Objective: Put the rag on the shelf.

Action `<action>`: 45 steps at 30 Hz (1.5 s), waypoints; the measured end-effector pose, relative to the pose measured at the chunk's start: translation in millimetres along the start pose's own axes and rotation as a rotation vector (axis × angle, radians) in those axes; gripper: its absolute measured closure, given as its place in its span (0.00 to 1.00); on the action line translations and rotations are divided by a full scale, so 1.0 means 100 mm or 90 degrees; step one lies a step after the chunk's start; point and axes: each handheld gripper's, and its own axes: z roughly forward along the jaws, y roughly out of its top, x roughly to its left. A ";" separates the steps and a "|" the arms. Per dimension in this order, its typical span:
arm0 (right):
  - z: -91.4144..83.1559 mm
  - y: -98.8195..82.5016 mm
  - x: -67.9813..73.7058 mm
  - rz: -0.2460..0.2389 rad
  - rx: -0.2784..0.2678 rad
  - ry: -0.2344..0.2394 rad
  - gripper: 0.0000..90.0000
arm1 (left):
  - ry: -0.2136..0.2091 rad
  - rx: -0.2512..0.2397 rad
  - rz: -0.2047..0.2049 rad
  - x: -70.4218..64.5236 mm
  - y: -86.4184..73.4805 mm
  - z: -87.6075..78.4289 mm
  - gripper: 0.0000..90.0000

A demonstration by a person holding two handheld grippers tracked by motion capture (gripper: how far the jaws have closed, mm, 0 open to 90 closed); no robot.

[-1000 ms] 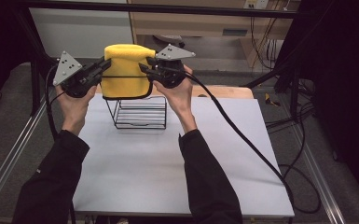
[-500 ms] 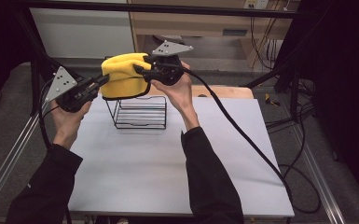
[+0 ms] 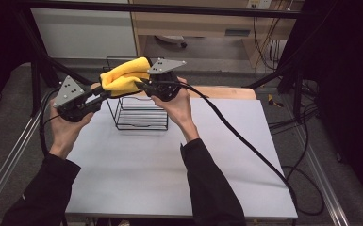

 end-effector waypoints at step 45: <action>-0.21 0.10 -0.13 0.028 -0.010 -0.041 0.96 | 0.003 0.093 -0.063 0.03 0.12 -0.01 0.94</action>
